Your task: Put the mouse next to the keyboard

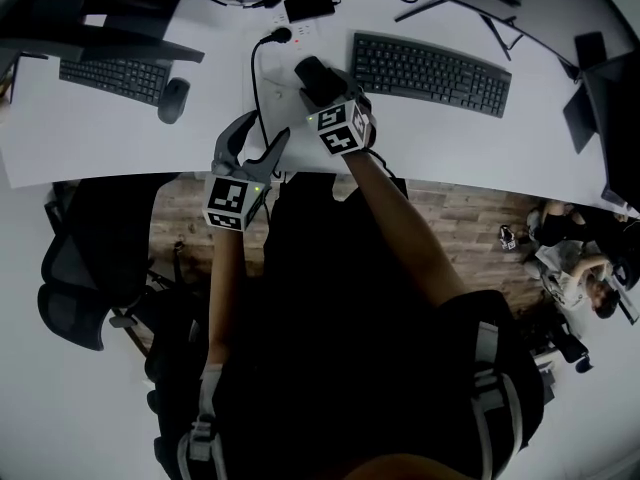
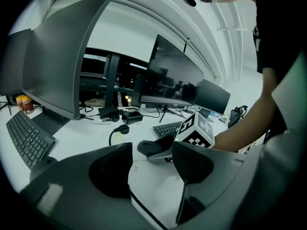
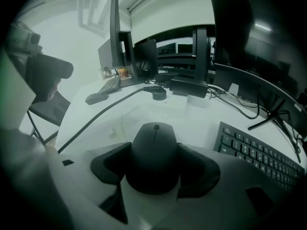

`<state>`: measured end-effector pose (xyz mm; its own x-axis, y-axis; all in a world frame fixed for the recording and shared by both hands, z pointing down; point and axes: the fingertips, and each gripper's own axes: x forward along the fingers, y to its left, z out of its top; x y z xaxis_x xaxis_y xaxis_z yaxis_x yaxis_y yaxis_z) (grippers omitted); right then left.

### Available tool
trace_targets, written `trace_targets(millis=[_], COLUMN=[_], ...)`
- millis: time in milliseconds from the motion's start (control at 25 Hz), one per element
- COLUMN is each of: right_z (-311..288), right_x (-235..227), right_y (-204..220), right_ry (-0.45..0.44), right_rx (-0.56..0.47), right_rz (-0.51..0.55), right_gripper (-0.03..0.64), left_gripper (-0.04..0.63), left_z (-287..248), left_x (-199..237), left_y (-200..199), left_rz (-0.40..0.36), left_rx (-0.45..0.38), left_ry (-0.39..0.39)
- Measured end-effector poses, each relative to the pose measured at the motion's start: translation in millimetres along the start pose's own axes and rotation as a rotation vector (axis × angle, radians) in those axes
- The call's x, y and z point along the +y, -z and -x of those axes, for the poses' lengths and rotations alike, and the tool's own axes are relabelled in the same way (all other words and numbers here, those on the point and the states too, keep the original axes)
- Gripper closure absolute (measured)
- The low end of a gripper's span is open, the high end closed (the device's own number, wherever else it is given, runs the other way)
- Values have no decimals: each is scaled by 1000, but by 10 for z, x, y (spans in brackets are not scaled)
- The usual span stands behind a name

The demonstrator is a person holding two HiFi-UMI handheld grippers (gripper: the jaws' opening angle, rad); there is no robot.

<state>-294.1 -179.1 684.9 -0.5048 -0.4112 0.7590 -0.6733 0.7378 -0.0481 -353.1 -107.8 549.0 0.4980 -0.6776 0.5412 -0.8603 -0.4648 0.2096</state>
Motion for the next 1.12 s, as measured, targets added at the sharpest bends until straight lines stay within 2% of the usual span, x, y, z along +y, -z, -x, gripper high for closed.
trace_targets(millis=[240,640,1120], right_z=[16,99,343], right_x=[8,-78,-212], right_y=[10,-85,-47], right_ry=[-26,-10,6], right_rx=[9,-35,-47], right_rz=[-2,-22,-8], right_gripper=[322,322,322], left_gripper=[337,339,345], left_z=[-48,-28,-56], left_x=[-34,-64,-328], left_y=[-131,-85,-187], left_rz=[-10,-27,-39], left_rx=[-20,-4,-28], left_ry=[7,14,33])
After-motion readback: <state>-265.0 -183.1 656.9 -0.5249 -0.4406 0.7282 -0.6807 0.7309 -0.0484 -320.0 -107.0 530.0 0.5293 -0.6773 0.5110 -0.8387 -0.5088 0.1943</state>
